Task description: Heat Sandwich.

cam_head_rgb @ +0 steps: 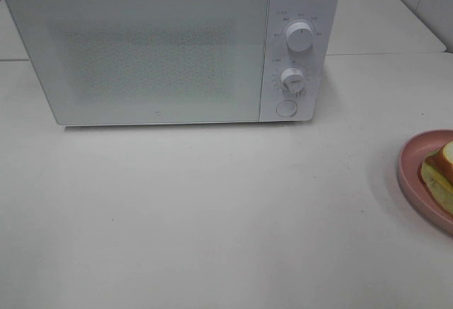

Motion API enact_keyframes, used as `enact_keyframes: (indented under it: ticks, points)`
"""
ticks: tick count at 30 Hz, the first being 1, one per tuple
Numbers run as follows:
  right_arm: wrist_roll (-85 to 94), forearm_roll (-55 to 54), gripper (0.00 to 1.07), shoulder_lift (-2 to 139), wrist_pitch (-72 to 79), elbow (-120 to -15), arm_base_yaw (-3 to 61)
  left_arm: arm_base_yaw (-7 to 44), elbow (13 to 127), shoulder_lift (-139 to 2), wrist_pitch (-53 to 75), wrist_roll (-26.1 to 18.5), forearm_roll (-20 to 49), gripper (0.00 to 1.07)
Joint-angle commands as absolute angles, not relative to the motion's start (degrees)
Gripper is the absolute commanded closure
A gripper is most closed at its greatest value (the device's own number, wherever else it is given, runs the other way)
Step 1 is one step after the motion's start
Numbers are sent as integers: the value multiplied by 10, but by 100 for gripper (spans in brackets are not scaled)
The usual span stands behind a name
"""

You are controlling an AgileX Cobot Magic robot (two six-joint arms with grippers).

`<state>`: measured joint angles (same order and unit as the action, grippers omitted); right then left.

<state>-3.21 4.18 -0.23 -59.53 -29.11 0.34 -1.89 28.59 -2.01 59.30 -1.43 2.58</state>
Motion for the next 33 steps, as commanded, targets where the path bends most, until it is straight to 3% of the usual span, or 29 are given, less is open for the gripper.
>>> enact_keyframes:
  ticks: [1, 33]
  points:
    - [-28, 42, 31, -18, -594, -290, -1, -19, 284, 22, 590, -14, 26, 5]
    - [-28, 42, 31, -15, -594, -290, -1, -19, 283, 18, 590, -14, 28, 5]
